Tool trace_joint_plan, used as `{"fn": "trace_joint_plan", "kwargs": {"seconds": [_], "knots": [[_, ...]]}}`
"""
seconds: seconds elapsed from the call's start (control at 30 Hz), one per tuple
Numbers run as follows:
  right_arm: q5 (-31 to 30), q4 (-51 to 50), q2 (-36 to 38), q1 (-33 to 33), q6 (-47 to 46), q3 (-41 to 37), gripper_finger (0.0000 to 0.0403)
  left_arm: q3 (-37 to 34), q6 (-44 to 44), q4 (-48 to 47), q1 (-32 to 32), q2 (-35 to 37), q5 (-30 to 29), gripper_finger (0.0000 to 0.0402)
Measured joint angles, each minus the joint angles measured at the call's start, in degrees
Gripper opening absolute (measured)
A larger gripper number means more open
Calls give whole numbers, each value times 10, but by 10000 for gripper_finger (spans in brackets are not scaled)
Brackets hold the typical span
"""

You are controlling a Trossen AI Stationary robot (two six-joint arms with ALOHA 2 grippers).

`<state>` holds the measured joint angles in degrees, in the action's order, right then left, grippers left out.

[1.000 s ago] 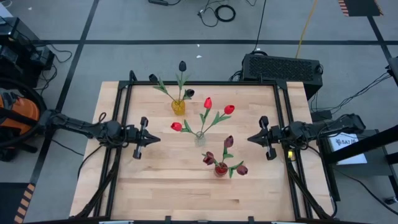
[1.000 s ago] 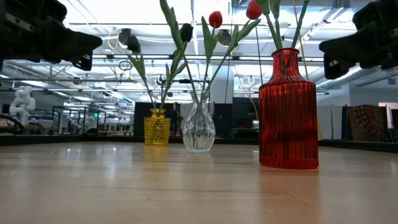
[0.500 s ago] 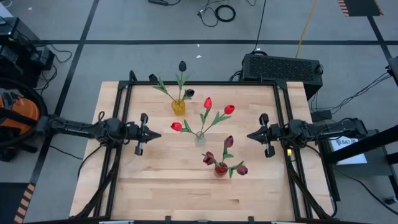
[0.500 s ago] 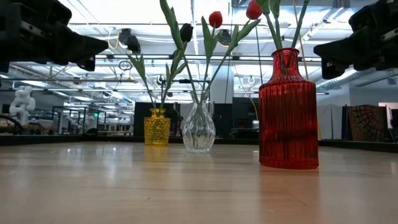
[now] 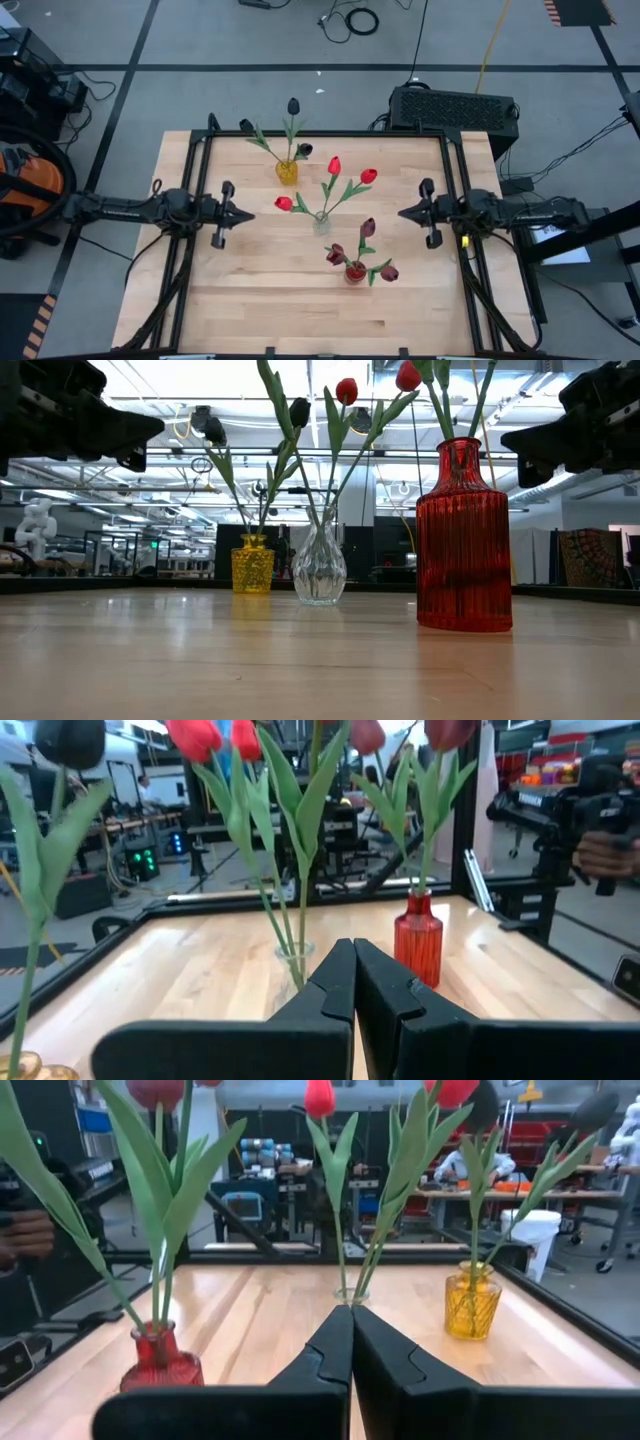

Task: Sort flowers into vase by color
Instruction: Return to Home Position

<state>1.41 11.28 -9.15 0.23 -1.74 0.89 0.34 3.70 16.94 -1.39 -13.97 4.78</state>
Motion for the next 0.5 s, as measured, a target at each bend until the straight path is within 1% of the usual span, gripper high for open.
{"fn": "trace_joint_plan", "kwargs": {"seconds": [0.13, 0.37, 0.5], "knots": [[0, -19, 25, -3, -6, 0, 0, 0, -3, -29, 0, 41, 0, 4], [-1, -89, 87, -3, -30, 0, 0, 0, -3, -104, 0, 113, -19, 4], [-18, -100, 90, -3, -35, 0, 0, 0, -3, -126, 0, 140, -21, 4]]}}
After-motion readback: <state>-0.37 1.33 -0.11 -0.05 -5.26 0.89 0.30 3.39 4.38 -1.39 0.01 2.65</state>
